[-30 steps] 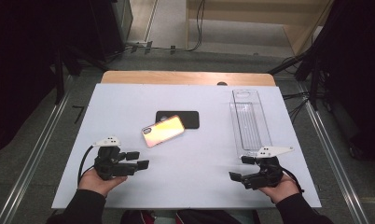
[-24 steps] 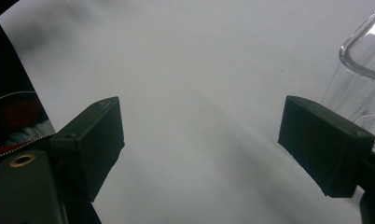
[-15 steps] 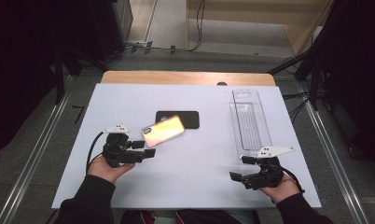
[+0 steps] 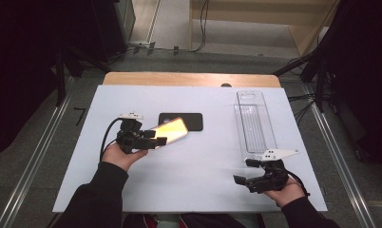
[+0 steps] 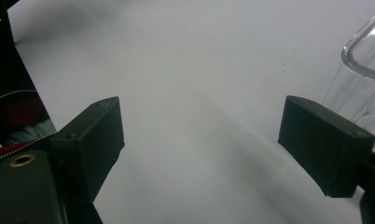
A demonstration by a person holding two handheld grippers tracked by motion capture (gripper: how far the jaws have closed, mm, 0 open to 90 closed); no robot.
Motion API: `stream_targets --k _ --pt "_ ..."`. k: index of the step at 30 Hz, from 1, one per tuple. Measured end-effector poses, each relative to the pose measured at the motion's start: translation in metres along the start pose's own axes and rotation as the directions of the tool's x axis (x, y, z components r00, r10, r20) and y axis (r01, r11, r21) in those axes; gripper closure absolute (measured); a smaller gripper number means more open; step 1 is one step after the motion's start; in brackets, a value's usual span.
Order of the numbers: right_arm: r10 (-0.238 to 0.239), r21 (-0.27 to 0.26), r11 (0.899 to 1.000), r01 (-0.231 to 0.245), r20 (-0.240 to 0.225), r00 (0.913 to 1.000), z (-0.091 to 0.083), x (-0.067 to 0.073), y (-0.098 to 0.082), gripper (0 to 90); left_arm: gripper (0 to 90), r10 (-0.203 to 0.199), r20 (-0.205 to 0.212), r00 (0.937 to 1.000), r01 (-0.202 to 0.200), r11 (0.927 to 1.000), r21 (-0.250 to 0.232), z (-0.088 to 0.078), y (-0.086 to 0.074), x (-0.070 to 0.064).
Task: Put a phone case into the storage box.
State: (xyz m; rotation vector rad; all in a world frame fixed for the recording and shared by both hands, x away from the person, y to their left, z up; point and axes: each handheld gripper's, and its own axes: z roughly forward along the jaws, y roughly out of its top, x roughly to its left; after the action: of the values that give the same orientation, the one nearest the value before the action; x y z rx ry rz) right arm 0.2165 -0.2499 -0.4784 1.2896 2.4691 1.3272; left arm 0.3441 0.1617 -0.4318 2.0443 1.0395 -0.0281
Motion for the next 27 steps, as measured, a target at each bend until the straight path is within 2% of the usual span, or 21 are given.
stream_targets --k 5,7,8,14,19,23,25,27 --pt "0.000 0.000 1.000 0.000 -0.001 1.0000 0.000 0.000 0.000 12.4 32.8 -0.018 0.005 0.9998 0.018 0.9997 -0.015 0.007 0.008 0.002" --pt "-0.001 0.000 1.000 0.001 -0.001 1.0000 0.000 0.000 0.000 12.4 33.0 -0.017 -0.006 0.9998 0.017 0.9998 -0.011 0.011 0.012 0.003" --pt "0.000 0.000 1.000 0.000 -0.001 1.0000 0.000 0.000 0.000 12.4 33.1 -0.006 -0.025 0.9997 0.006 1.0000 -0.006 0.016 0.016 0.004" --pt "0.000 0.000 1.000 0.000 -0.001 1.0000 0.000 0.000 0.000 12.4 36.2 -0.025 -0.030 0.9992 0.024 0.9995 -0.021 0.026 0.024 0.006" --pt "0.000 -0.001 1.000 0.000 -0.003 1.0000 0.000 0.000 0.000 12.4 36.7 -0.017 -0.047 0.9987 0.016 0.9996 -0.022 0.036 0.030 0.007" --pt "-0.001 0.001 1.000 0.001 -0.004 1.0000 0.000 0.000 0.000 12.4 42.9 -0.003 -0.079 0.9969 0.002 0.9999 -0.012 0.045 0.034 0.008" --pt "-0.004 0.002 1.000 0.004 -0.003 1.0000 0.000 0.000 0.000 12.4 50.0 0.008 -0.068 0.9976 -0.009 0.9998 -0.019 0.051 0.034 0.007" --pt "-0.004 0.001 1.000 0.004 -0.003 1.0000 0.000 0.000 0.000 12.4 61.5 0.041 -0.079 0.9960 -0.042 0.9991 -0.007 0.058 0.034 0.003"
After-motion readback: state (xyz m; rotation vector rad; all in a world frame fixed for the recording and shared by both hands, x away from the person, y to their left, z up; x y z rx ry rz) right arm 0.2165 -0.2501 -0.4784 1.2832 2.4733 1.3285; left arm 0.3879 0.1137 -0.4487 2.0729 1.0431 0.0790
